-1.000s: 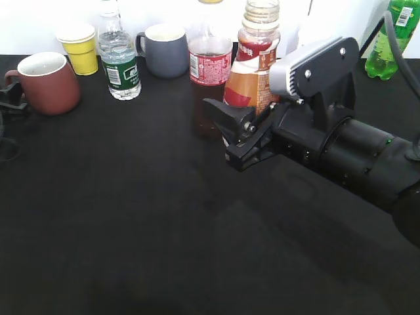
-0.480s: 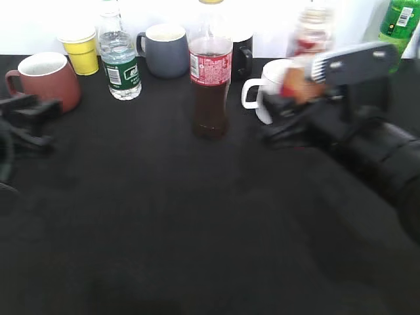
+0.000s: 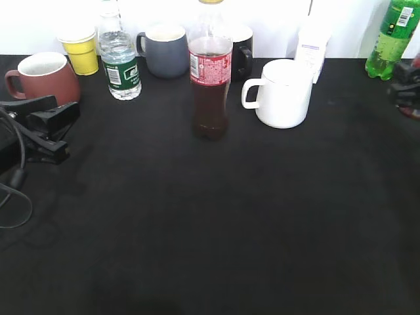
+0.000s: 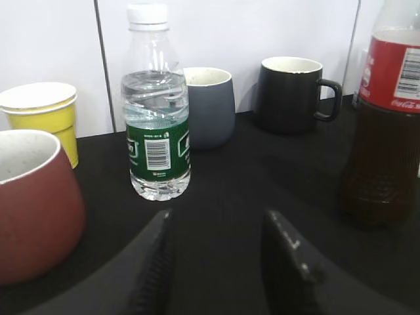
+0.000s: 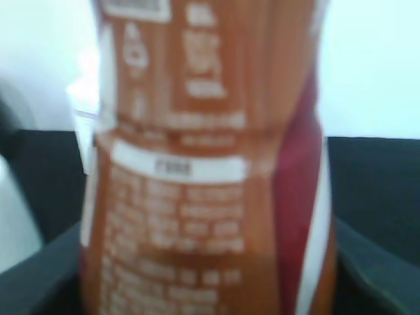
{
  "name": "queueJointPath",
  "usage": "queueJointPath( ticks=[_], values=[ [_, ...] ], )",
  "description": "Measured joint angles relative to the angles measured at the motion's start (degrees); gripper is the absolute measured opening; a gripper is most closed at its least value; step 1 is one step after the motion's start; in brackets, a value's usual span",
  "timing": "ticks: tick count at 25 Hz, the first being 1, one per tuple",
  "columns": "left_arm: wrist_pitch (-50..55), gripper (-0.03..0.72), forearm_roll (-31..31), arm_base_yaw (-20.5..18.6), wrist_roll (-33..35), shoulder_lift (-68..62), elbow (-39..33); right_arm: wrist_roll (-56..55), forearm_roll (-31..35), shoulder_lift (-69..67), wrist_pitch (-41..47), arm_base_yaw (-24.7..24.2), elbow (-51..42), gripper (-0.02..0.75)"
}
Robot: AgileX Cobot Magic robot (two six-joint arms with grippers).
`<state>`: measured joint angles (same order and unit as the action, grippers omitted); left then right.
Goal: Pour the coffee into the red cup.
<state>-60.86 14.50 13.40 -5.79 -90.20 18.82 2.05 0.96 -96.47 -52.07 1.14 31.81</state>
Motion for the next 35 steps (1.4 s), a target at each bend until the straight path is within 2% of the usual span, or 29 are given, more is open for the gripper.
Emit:
queueJointPath(
  ticks=[3, 8, 16, 19, 23, 35],
  values=[
    [-1.13, 0.333, -0.05, 0.0, -0.79, 0.0, 0.0, -2.71, -5.2, -9.04, 0.0, -0.55, 7.94, 0.528],
    [-1.41, 0.329, -0.05, 0.0, -0.99, 0.0, 0.0, -5.9, -7.33, -21.58, -0.22, -0.59, 19.88, 0.528],
    [-1.47, 0.328, -0.05, 0.0, -1.1, 0.0, 0.0, -6.47, -11.46, -30.29, -1.97, -0.59, 27.95, 0.528],
    [-1.52, 0.328, -0.05, 0.0, -1.1, 0.0, 0.0, -6.83, -13.72, -30.72, -2.7, -0.67, 28.23, 0.531],
    [-1.52, 0.328, -0.05, 0.0, -1.1, 0.0, 0.0, -6.95, -14.02, -30.12, 0.44, -0.67, 26.94, 0.592],
    [-0.26, 0.328, 0.0, 0.0, -1.1, 0.0, 0.0, -6.29, -8.01, -13.69, 2.05, -0.73, 5.65, 0.591]
  ],
)
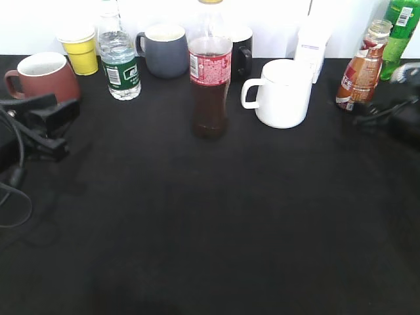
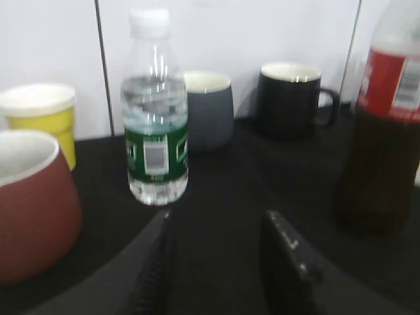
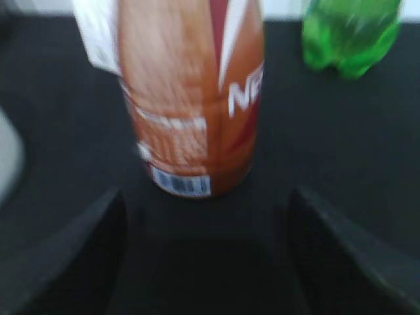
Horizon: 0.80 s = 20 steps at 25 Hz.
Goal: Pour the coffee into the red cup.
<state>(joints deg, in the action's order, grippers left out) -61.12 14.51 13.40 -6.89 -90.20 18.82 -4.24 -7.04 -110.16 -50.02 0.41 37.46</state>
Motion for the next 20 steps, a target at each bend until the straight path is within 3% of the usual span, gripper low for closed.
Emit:
queueJointPath(
  ticks=[2, 4, 7, 10, 12, 16, 20],
  values=[
    [4.2, 0.328, 0.0, 0.0, 0.0, 0.11, 0.0, 0.0, -0.71, 6.33, 10.23, 0.0, -0.2, 0.584],
    [15.1, 0.328, 0.11, 0.07, 0.0, 2.0, 1.1, -0.25, -3.58, 12.86, 25.13, 0.0, -0.2, 0.57],
    [44.22, 0.328, -0.05, 0.16, -0.02, 7.35, 8.81, -1.39, -4.11, 18.07, 48.55, 1.4, 1.34, 0.568],
    [70.12, 0.328, -2.21, 2.74, -0.02, 11.67, 18.29, -1.63, -0.87, 18.4, 74.08, 7.84, 9.62, 0.563],
    [86.52, 0.328, -6.13, 5.32, -0.06, 12.21, 23.82, -1.63, 1.57, 18.65, 85.9, 11.15, 14.77, 0.554],
    [113.89, 0.328, -10.56, 6.14, -0.06, 12.51, 30.92, -1.69, 3.53, 19.11, 96.58, 13.1, 18.28, 0.545],
    [124.16, 0.328, -13.66, 6.16, -0.06, 16.01, 31.27, -1.1, 6.35, 20.46, 101.02, 13.36, 18.28, 0.545]
  ],
)
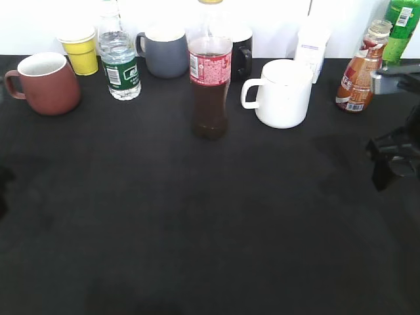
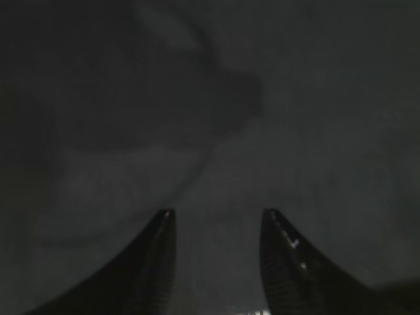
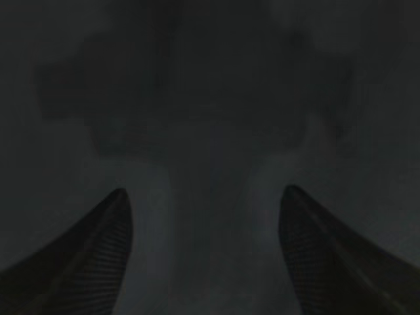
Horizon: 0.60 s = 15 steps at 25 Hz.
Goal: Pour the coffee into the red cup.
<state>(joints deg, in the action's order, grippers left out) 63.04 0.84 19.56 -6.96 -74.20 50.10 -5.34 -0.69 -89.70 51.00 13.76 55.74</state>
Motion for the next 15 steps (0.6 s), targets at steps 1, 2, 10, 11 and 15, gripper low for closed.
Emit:
queueJointPath(
  ticks=[1, 2, 10, 11, 15],
  values=[
    [1.35, 0.328, -0.34, 0.0, 0.0, 1.98, 0.0, 0.59, 1.06, 1.51, 1.35, 0.11, 0.0, 0.545],
    [2.24, 0.328, -0.34, 0.0, 0.0, 4.41, 0.0, 0.77, 1.84, 3.69, 3.1, 0.19, 0.02, 0.545],
    [6.74, 0.328, -0.34, 0.0, 0.0, 33.38, 0.05, 1.21, 2.14, 37.77, 12.53, 0.19, -0.04, 0.544],
    [6.78, 0.328, -0.29, 0.0, 0.0, 36.17, 0.0, 1.21, 2.14, 42.31, 12.74, 0.19, -0.09, 0.544],
    [6.78, 0.42, -0.29, 0.0, -0.02, 46.16, -6.49, 1.16, 0.3, 58.1, 12.93, 0.19, -7.22, 0.573]
  ],
)
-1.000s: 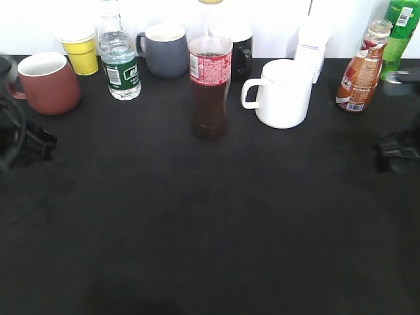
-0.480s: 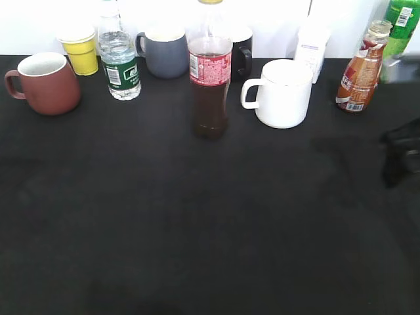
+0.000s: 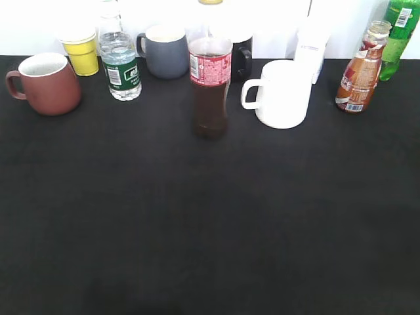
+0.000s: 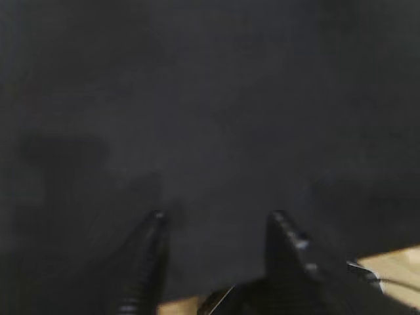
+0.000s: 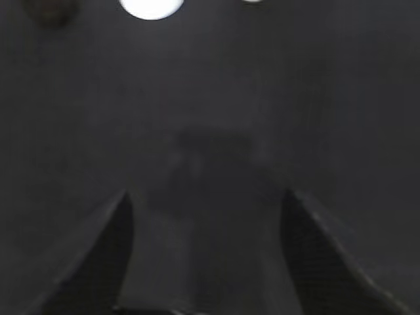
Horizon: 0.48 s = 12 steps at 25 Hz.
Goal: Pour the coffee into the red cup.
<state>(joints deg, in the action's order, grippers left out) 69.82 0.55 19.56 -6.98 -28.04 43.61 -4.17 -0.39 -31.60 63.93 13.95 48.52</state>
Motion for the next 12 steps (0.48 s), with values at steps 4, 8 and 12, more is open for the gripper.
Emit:
queueJointPath(
  ticks=[4, 8, 12],
  values=[
    [0.21, 0.467, 0.0, 0.0, -0.11, 4.56, -7.59, 0.4, -0.96, 12.43, 0.06, 0.0, -15.24, 0.603],
    [-3.02, 0.47, 0.06, 0.0, -0.11, 4.89, -11.12, 2.49, -0.99, 16.56, -1.01, 0.0, -18.42, 0.601],
    [-5.53, 0.47, 0.12, 0.0, -0.11, 4.89, -11.79, 2.6, -0.99, 16.56, -2.55, 0.0, -19.04, 0.594]
  ],
)
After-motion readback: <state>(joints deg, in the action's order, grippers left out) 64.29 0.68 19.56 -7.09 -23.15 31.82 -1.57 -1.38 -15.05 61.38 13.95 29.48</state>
